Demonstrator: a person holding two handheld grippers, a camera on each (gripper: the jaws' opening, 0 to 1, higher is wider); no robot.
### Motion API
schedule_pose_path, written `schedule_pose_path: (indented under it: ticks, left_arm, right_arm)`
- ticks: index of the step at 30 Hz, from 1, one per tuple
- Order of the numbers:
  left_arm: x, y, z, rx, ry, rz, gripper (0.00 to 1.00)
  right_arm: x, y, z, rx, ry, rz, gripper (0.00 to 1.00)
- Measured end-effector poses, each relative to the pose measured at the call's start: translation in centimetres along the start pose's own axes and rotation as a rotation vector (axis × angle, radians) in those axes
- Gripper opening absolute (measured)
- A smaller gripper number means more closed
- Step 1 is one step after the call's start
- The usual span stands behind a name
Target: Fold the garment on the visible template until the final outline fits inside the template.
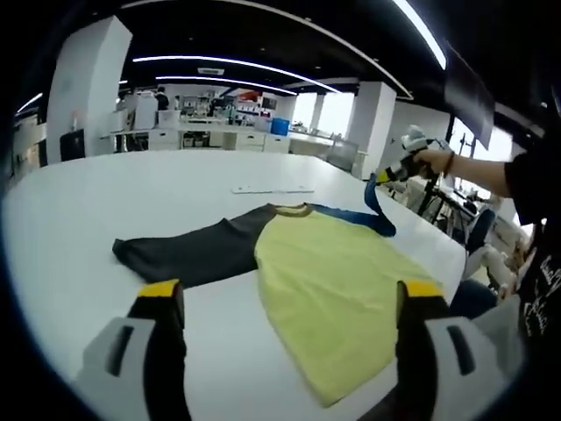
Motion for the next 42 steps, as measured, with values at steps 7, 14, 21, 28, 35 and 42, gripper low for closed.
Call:
schedule_pose_path:
  ticks: [7,14,21,28,35,42]
  left_arm:
    - [0.1,0.2,0.3,0.034,-0.051,0.007,0.99]
    - [0.3,0.7,0.2,0.019,-0.046,0.009,0.99]
    - [0.4,0.7,0.7,0.03,-0.073,0.011,0.99]
    - [0.4,0.5,0.9,0.018,-0.068,0.006,0.99]
    - [0.3,0.1,1.3,0.014,-0.061,-0.004,0.98]
    - [0.3,-0.4,1.7,0.001,-0.059,-0.03,0.99]
  right_arm:
    - [1.0,-3.0,-0.7,-0.056,-0.012,-0.055,0.0]
    - [1.9,-5.3,-1.4,-0.093,-0.019,-0.097,0.0]
    - [2.7,-8.0,-1.6,-0.123,-0.021,-0.14,0.0]
    - [4.0,-10.4,-1.8,-0.178,-0.021,-0.168,0.0]
    - [4.9,-13.1,-1.7,-0.206,-0.012,-0.223,0.0]
    - [5.4,-14.8,-1.0,-0.271,-0.012,-0.249,0.0]
Point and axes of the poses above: the point that each gripper's makers call its tool centre point, and the gripper's own axes: x roughly forward along the fingers, y roughly to its right, z roughly out of its underside, the point moved 9 cm from there along -x, roughly backward along the fingers, and after that the axes turned 3 degrees about y, right-handed, at the moved point
